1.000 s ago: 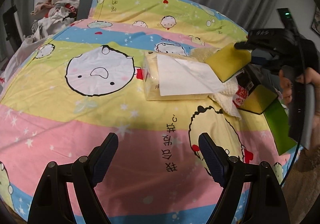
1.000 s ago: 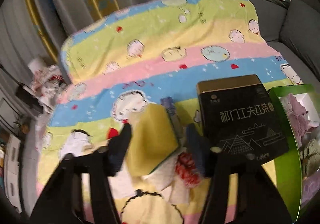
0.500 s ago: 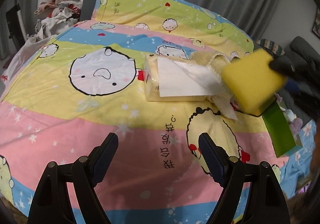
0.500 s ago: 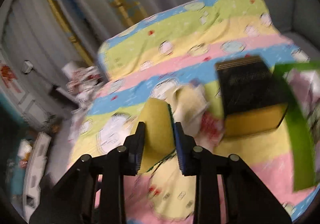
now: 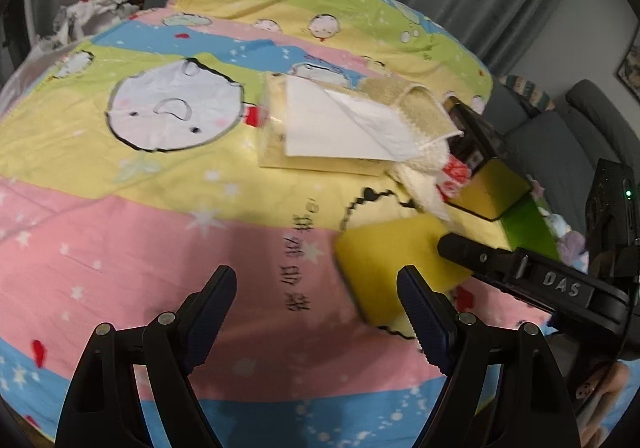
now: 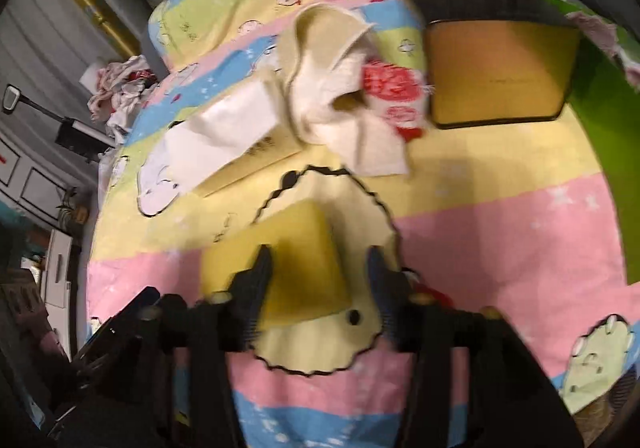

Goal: Organize soft objects
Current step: 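Carry the yellow sponge into the white box and open the right gripper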

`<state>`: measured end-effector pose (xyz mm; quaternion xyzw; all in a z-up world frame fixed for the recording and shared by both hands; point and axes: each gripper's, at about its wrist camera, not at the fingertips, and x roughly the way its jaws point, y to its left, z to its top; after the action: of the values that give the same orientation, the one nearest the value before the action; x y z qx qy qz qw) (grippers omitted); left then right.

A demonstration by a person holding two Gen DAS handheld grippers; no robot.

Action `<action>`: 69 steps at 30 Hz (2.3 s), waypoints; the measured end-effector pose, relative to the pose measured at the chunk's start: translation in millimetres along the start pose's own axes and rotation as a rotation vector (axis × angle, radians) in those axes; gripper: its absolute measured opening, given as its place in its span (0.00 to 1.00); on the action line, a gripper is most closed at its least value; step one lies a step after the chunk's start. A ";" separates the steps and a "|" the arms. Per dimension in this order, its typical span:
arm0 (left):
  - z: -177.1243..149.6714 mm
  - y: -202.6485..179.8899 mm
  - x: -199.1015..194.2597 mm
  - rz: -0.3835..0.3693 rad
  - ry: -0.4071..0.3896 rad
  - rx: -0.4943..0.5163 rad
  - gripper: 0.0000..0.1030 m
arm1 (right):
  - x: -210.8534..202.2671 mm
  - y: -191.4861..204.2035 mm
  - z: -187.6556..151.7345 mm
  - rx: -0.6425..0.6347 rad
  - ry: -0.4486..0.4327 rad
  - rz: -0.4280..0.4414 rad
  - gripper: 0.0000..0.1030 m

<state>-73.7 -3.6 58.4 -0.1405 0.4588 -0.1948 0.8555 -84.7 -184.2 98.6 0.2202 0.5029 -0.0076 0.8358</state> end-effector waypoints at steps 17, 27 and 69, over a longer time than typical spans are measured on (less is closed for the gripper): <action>-3.7 -52.4 13.5 -0.107 -0.025 0.093 0.46 | 7.2 -18.7 1.7 0.022 0.012 0.143 0.36; 32.0 -160.6 1.1 -0.349 -0.122 0.281 0.46 | -112.8 -78.5 25.5 0.144 -0.347 0.050 0.37; -1.1 -306.2 84.7 -0.494 0.157 0.420 0.76 | -194.6 -247.4 -11.5 0.560 -0.627 -0.302 0.81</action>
<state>-94.6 -313.7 124.3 -0.0527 0.4255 -0.4966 0.7547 -248.5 -443.9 169.1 0.3491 0.2306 -0.3319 0.8455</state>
